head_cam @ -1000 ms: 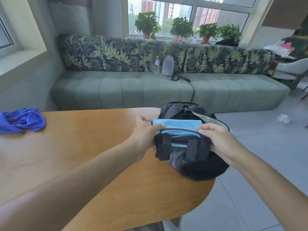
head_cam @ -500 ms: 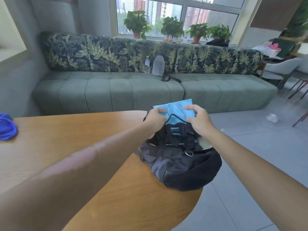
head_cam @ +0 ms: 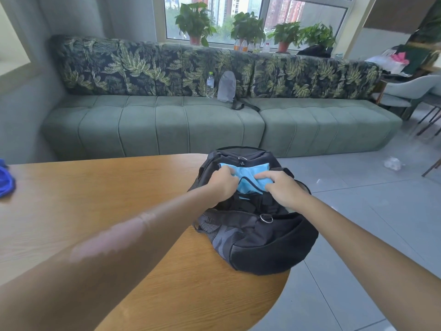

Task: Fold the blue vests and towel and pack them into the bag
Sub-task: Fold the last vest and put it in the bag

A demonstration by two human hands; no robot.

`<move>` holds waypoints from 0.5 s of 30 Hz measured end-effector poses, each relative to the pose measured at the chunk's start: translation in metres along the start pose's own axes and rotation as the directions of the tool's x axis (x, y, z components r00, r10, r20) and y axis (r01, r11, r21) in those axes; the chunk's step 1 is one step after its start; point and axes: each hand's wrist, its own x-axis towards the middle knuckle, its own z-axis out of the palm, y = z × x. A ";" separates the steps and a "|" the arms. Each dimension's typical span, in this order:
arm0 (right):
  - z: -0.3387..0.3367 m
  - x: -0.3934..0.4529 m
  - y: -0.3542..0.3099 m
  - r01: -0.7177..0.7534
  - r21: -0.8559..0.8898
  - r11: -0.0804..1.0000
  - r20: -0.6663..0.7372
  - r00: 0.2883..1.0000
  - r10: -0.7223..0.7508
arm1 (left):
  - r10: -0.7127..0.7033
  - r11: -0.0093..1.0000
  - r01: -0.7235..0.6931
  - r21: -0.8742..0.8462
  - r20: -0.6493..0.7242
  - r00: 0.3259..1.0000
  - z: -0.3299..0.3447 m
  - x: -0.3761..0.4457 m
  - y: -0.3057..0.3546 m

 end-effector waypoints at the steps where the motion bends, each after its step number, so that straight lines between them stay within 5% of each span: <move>1: 0.000 -0.001 0.000 0.000 -0.014 1.000 0.016 1.000 0.000 | 0.000 1.000 0.000 0.005 0.010 1.000 -0.001 -0.001 -0.001; 9: -0.016 0.011 -0.008 -0.161 0.207 0.965 0.191 0.974 0.122 | -0.075 0.990 0.081 -0.116 0.052 0.996 -0.014 0.003 0.015; 15: -0.016 0.013 -0.002 0.013 -0.071 0.997 0.120 0.993 -0.004 | -0.054 0.988 0.042 0.150 0.075 0.996 -0.010 -0.003 0.013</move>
